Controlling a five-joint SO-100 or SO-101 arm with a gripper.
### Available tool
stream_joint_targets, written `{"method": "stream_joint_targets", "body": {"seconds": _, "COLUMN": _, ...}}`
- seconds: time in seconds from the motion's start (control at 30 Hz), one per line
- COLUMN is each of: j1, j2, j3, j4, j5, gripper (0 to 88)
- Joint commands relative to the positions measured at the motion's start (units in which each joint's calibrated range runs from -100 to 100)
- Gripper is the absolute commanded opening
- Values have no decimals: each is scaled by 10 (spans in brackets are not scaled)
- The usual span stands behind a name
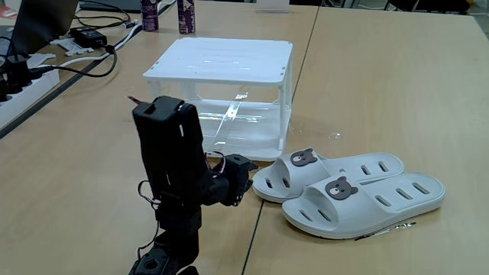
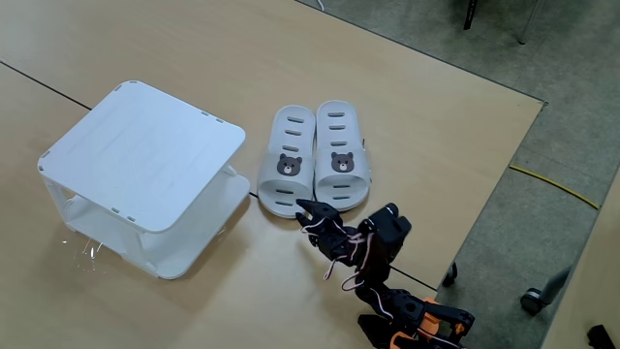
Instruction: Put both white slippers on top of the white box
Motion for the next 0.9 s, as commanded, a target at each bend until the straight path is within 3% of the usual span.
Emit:
{"method": "stream_joint_targets", "body": {"seconds": 0.0, "j1": -1, "j2": 57, "j3": 1, "j4": -122, "j5": 4, "gripper": 171}}
{"method": "stream_joint_targets", "body": {"seconds": 0.13, "j1": 5, "j2": 90, "j3": -43, "j4": -187, "j5": 4, "gripper": 243}}
{"method": "stream_joint_targets", "body": {"seconds": 0.87, "j1": 64, "j2": 452, "j3": -528, "j4": -187, "j5": 4, "gripper": 246}}
